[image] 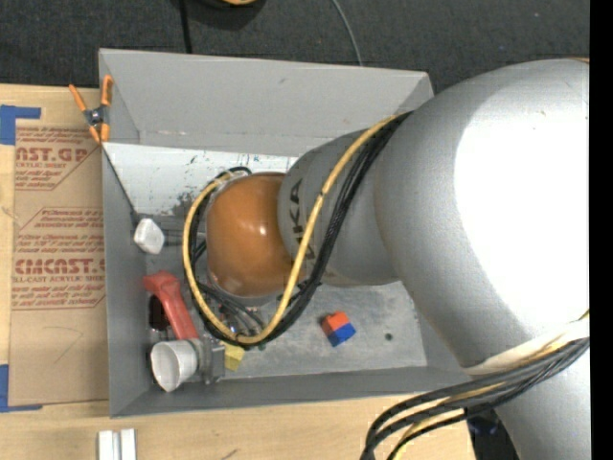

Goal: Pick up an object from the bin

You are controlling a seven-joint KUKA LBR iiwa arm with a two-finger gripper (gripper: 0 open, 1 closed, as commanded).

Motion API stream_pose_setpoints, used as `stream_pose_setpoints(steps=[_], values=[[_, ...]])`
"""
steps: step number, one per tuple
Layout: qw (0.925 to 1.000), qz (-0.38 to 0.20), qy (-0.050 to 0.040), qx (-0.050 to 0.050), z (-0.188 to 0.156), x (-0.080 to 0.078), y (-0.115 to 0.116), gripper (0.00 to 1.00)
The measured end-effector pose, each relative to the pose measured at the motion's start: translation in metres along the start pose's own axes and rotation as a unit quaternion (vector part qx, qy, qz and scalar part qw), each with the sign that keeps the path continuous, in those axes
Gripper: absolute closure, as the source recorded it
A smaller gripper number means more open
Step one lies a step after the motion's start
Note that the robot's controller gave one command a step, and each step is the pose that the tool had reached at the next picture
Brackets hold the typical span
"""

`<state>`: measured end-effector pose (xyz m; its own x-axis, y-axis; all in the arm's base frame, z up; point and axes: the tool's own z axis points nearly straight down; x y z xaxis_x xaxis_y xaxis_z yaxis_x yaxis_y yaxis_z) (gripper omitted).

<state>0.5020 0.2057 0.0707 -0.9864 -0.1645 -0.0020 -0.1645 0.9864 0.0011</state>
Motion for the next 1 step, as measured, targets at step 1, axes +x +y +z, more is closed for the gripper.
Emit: stream_pose_setpoints(steps=[1], values=[[0.9996,-0.026,-0.0009,0.000,0.0089,-0.0029,0.0033,0.00]])
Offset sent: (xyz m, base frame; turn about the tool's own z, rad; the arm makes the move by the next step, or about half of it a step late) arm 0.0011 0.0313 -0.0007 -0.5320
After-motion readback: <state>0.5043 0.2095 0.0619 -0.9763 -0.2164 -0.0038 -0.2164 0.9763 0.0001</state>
